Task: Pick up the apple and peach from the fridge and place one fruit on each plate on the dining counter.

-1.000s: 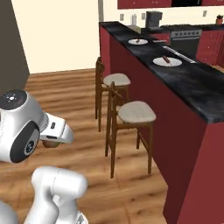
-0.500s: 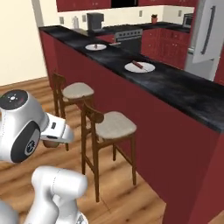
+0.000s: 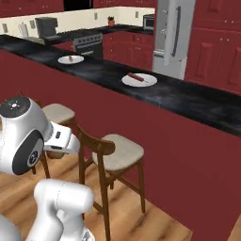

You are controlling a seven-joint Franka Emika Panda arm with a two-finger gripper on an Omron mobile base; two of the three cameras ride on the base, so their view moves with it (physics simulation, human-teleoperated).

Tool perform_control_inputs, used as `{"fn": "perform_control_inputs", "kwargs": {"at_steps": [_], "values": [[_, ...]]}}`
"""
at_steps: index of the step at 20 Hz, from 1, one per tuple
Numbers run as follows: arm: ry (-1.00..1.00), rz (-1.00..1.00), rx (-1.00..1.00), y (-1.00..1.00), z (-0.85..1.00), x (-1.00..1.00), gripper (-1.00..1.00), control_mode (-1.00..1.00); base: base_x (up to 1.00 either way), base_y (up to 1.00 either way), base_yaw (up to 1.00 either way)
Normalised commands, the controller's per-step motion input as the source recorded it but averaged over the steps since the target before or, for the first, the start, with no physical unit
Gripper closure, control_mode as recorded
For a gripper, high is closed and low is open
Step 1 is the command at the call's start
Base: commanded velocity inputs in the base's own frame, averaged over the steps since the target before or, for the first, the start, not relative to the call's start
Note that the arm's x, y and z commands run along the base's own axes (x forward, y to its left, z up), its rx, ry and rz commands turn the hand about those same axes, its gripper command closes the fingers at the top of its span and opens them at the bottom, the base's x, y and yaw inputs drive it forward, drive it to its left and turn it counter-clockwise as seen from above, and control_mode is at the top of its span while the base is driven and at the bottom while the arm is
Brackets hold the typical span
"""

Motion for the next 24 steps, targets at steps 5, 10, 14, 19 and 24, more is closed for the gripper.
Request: {"fn": "perform_control_inputs", "kwargs": {"at_steps": [5,10,14,19,24], "values": [[0.00,0.00,0.00,0.00,0.00,0.00,1.00,1.00,0.81,0.91,-0.58],[0.00,0.00,0.00,0.00,0.00,0.00,1.00,1.00,0.97,0.82,-0.64],[0.00,0.00,0.00,0.00,0.00,0.00,1.00,1.00,0.98,0.58,-0.64],[0.00,0.00,0.00,0.00,0.00,0.00,1.00,1.00,0.77,0.35,-0.43],[0.00,0.00,0.00,0.00,0.00,0.00,1.00,1.00,0.69,0.53,-0.18]]}}
